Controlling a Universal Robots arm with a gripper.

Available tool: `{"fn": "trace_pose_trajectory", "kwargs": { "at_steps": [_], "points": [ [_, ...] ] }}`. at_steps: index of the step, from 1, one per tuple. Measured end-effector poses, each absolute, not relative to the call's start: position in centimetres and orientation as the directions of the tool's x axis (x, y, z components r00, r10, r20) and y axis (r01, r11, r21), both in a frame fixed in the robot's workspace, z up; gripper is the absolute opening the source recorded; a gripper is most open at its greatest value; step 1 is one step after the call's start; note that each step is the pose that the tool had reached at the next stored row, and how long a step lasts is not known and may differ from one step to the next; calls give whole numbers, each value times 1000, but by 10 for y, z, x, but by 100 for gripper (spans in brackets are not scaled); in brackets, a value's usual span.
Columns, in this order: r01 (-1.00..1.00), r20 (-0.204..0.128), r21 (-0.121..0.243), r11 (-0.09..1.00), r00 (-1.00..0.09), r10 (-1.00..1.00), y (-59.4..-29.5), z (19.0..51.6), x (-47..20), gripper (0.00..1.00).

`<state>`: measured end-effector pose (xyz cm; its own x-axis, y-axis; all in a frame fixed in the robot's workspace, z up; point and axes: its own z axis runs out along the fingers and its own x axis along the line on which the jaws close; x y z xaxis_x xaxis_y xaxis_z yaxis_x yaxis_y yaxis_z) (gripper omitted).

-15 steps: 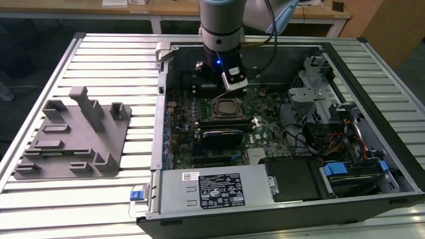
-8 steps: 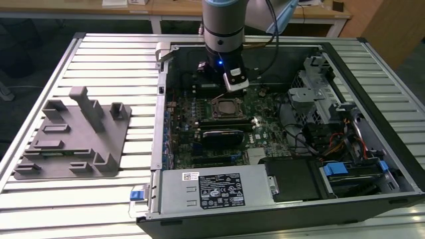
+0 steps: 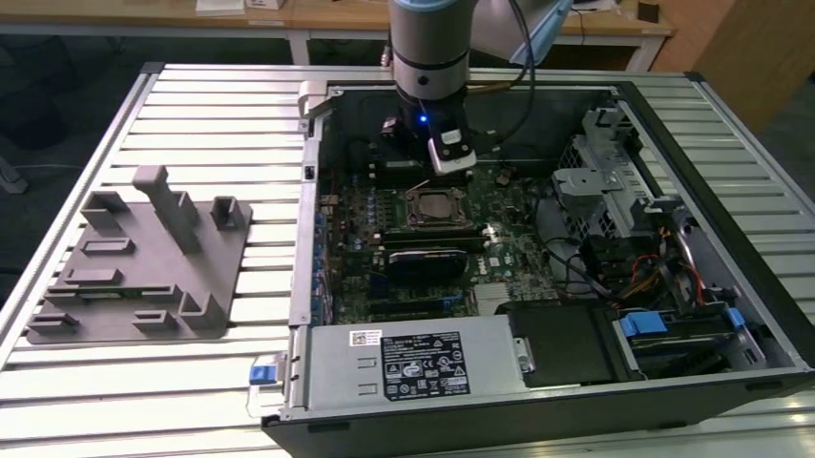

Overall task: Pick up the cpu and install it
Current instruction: 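Install the first cpu locking lever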

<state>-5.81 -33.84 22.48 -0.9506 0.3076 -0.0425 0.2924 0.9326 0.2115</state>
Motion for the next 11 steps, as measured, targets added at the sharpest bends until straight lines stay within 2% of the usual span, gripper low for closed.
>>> {"fn": "trace_pose_trajectory", "kwargs": {
  "at_steps": [11],
  "points": [
    [292, -48, 204, 935, -950, 307, -336, 221, -58, 11]
  ]
}}
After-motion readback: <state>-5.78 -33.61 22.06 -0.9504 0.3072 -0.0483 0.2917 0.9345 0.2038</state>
